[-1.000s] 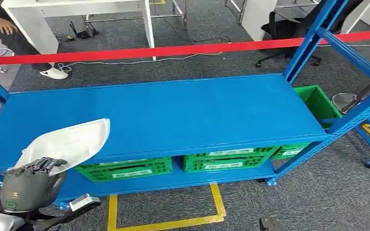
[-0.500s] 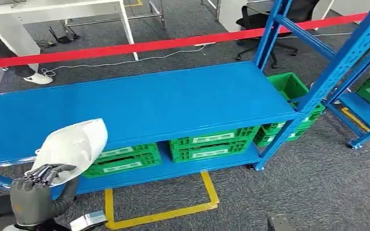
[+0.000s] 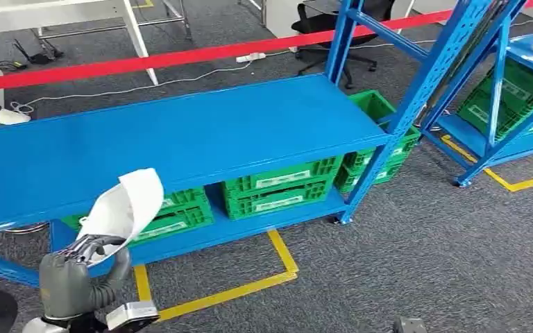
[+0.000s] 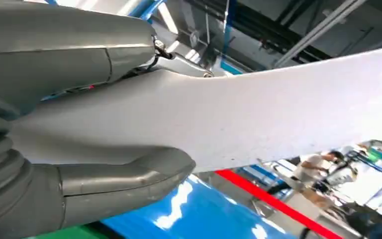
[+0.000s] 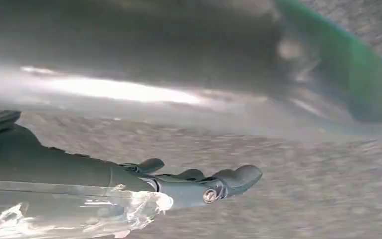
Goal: Take the parts from the cabinet and place them on the table.
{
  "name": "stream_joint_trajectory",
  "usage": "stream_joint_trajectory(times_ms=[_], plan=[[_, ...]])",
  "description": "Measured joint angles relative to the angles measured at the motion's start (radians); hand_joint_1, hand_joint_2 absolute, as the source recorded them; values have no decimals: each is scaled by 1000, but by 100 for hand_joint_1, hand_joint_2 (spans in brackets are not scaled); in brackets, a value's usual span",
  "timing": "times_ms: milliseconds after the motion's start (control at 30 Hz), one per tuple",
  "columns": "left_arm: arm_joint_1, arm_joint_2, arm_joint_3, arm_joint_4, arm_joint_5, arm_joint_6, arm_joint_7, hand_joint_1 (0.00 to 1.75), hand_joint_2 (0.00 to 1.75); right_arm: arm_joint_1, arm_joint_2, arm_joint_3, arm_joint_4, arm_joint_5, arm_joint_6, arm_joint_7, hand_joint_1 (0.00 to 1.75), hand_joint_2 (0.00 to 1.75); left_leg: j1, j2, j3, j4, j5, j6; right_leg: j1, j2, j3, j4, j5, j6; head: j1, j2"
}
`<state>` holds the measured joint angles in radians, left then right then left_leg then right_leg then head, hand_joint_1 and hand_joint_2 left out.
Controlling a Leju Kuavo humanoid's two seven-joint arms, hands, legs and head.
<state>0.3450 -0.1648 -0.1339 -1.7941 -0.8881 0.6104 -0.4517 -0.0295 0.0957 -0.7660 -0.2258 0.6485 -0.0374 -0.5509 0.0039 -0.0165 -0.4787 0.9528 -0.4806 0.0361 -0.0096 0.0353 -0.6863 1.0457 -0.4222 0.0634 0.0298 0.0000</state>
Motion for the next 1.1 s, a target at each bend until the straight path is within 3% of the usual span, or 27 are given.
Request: stream_joint_trajectory(times_ms=[67, 100, 133, 167, 233, 267, 300, 333, 400, 433, 467, 500, 533, 600, 633, 667, 700, 733, 767, 800, 833, 900, 933, 967, 1000, 1033, 1100], plan=[[-1, 0, -3, 8, 3, -3, -2, 175, 175, -4, 0, -8, 0, -1, 1, 0, 0, 0, -4, 27, -29, 1, 24, 3, -1, -24, -43, 166, -120, 8, 1, 0], [-2, 0, -5, 13, 6, -6, -2, 175, 175, -5, 0, -11, 0, -2, 2, 1, 0, 0, -6, 39, -44, 3, 35, 3, -1, -28, -56, 238, -146, 11, 1, 0], [-5, 0, -8, 18, 15, -12, -5, 175, 175, -4, 0, -15, 0, -2, 3, 3, 0, 0, -7, 52, -60, 4, 46, 2, -2, -28, -53, 280, -137, 13, 1, 0], [-8, 0, -10, 24, 29, -19, -10, 175, 175, -2, 0, -20, 0, -2, 4, 5, 0, 0, -7, 62, -75, 7, 55, 1, -2, -28, -30, 278, -104, 13, 1, 0], [-16, 1, -15, 33, 67, -39, -23, 175, 175, -1, 0, -32, 0, -2, 7, 7, 0, 0, -8, 82, -103, 12, 72, -5, -2, -41, 75, 163, -35, 11, 1, 0], [-21, 1, -17, 37, 87, -49, -31, 175, 175, -2, 0, -38, 0, -2, 9, 7, 0, 0, -9, 89, -110, 16, 79, -11, -1, -70, 158, 59, -39, 10, 1, 0], [-22, 1, -19, 38, 105, -59, -39, 175, 175, -6, 0, -40, -1, -2, 11, 7, 0, 0, -14, 97, -113, 18, 83, -17, 3, -111, 239, -47, -91, 13, 4, 0], [-27, 2, -21, 39, 120, -65, -47, 175, 175, -11, 0, -45, -3, -2, 12, 6, 0, 0, -16, 108, -111, 21, 88, -22, 8, -106, 256, -90, -105, -5, 1, 0], [-36, 3, -26, 44, 134, -72, -53, 175, 175, -8, 0, -52, -3, -2, 13, 6, 0, 0, -10, 127, -110, 19, 99, -32, 13, -89, 231, -83, -100, -19, 5, 0], [-38, 3, -29, 46, 147, -80, -57, 175, 175, -2, 0, -58, -3, -2, 13, 6, 0, 0, -10, 139, -110, 18, 104, -38, 14, -81, 224, -84, -94, -32, 8, 0], [-39, 3, -31, 49, 158, -86, -64, 175, 175, 1, 0, -63, -3, -2, 13, 6, 0, 0, -6, 121, -116, 25, 94, -48, 8, -73, 217, -87, -81, -44, 7, 0], [-39, 3, -32, 51, 167, -92, -73, 175, 175, 2, 0, -65, -3, -1, 11, 7, 0, 0, -5, 73, -130, 58, 42, -56, 8, -64, 204, -87, -70, -51, 5, 0], [-39, 5, -32, 53, 177, -98, -79, 175, 175, 1, 0, -69, -3, -2, 8, 7, 0, 0, -2, 45, -151, 122, -16, -60, 7, -54, 194, -86, -60, -56, 3, 0], [-42, 7, -32, 64, 195, -111, -88, 175, 175, -1, 0, -75, -3, 0, 7, 7, 0, 0, -2, 25, -206, 282, -103, -63, 8, -30, 175, -84, -39, -60, 3, 0], [-44, 8, -32, 69, 205, -119, -91, 175, 175, 1, 0, -79, -3, 0, 8, 7, 0, 0, -2, 22, -217, 333, -114, -62, 9, -18, 162, -83, -30, -59, 3, 0], [-46, 8, -32, 74, 223, -130, -97, 175, 175, 5, 0, -83, -3, 0, 7, 7, 0, 0, -2, 21, -201, 326, -97, -60, 9, -4, 153, -82, -23, -57, 3, 0], [-49, 10, -32, 79, 243, -143, -106, 175, 175, 8, 0, -88, -3, 0, 6, 7, 0, 0, -2, 20, -168, 277, -65, -57, 9, 7, 146, -80, -18, -56, 3, 0], [-54, 10, -32, 83, 266, -160, -113, 175, 175, 9, 0, -91, -3, -1, 4, 7, 0, 0, -2, 16, -115, 192, -23, -53, 9, 19, 141, -78, -14, -53, 2, 0], [-59, 10, -32, 87, 286, -172, -120, 175, 175, 10, 0, -95, -3, -1, 2, 7, 0, 0, -2, 1, -59, 97, 10, -48, 8, 31, 137, -75, -11, -49, 3, 0], [-65, 10, -32, 90, 304, -186, -126, 175, 175, 11, 0, -97, -3, -2, 0, 7, 0, 0, 0, -37, -17, 26, 12, -42, 7, 38, 131, -73, -8, -45, 3, 0], [-71, 10, -32, 95, 317, -199, -129, 175, 175, 8, 1, -100, -3, -2, -1, 7, 0, 0, 4, -49, -6, 4, 8, -38, 12, 49, 121, -67, -5, -40, 4, 0], [-80, 10, -32, 104, 336, -216, -134, 175, 175, 12, 1, -111, -3, -5, -5, 8, 0, 0, -1, -34, -19, 5, 9, -35, 7, 64, 109, -66, 8, -25, 3, 0], [-85, 9, -32, 110, 342, -220, -135, 175, 175, 18, 2, -114, -3, -6, -5, 8, 0, 0, -3, -28, -21, 6, 13, -29, 6, 71, 105, -70, 13, -18, 5, 0], [-91, 7, -32, 114, 343, -224, -135, 175, 175, 20, 2, -119, -3, -8, -7, 9, 0, 0, 6, -13, -23, -2, 19, -19, 6, 73, 92, -65, 11, -15, 1, 0], [-99, 6, -32, 119, 345, -227, -135, 175, 175, 21, 3, -122, -3, -8, -10, 9, 0, 0, 6, -5, -24, -2, 22, -14, 10, 28, 80, -37, -13, -12, 9, 0], [-102, 4, -32, 122, 350, -229, -135, 175, 175, 20, 6, -124, -3, -8, -11, 10, 0, 0, 5, 4, -27, -2, 24, -9, 9, -2, 52, 24, -52, -6, 20, 0], [-105, 2, -30, 133, 354, -233, -135, 175, 175, 14, 8, -132, -3, -10, -14, 10, 0, 0, 2, 30, -34, -1, 26, -6, 5, -26, -27, 200, -131, 4, 21, 0]])
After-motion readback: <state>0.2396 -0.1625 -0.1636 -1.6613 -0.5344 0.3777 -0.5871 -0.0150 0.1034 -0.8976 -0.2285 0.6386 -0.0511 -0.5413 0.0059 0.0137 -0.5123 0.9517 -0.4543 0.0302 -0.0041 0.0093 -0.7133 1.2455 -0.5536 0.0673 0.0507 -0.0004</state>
